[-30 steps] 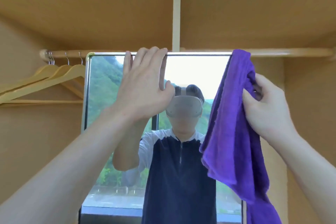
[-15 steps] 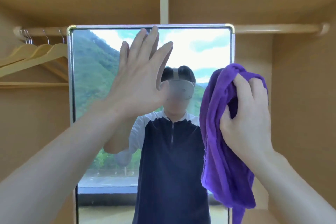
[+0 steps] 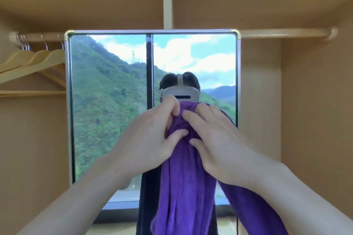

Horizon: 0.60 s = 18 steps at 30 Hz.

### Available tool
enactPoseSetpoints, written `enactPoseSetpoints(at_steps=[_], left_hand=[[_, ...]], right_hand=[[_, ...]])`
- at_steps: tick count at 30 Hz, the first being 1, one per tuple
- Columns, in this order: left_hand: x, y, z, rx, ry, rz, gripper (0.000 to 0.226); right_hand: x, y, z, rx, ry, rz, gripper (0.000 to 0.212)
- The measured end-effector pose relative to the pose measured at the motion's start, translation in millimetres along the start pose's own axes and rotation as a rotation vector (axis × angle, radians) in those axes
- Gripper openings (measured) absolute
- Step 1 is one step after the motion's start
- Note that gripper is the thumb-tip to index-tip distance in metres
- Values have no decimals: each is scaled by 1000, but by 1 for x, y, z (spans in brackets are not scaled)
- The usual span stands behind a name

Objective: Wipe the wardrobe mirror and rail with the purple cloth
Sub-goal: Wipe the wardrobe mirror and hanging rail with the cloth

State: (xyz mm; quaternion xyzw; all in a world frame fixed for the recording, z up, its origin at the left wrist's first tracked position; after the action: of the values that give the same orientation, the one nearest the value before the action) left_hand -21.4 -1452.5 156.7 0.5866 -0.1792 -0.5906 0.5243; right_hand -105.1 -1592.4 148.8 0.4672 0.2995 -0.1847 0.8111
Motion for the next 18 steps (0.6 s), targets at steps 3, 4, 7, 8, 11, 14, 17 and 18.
enactPoseSetpoints(at_steps=[3,4,7,8,11,14,17,18], left_hand=[[-13,6,-8,35,84,63,24],[-20,10,-11,35,106,99,23],[-39,25,-18,42,170,201,20],[-45,29,-19,54,189,225,17],[-57,36,-21,71,188,269,13],[-65,40,-21,72,217,307,14],[-71,43,-21,60,223,356,17],[-73,44,-21,29,213,381,19]], right_hand=[[-4,4,8,-27,82,-2,52],[-5,7,9,-27,89,11,57],[-6,16,4,-25,36,59,68],[-6,18,1,-25,14,82,69],[-1,17,-5,-49,-49,131,66],[13,9,-9,-70,-129,157,61],[30,1,-15,-90,-284,162,63],[35,-2,-16,-98,-317,162,61]])
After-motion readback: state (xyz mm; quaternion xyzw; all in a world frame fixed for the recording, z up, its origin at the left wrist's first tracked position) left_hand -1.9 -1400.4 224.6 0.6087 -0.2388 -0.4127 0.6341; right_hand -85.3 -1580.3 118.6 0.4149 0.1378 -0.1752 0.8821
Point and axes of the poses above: each hand's wrist, its own y-axis towards the middle knuckle, its own x-axis out of the palm, z = x × y, the point moved 3 cm from there along y, towards the middle knuckle, and after that the axes turned 14 degrees about -x, right-handed, at the moved point
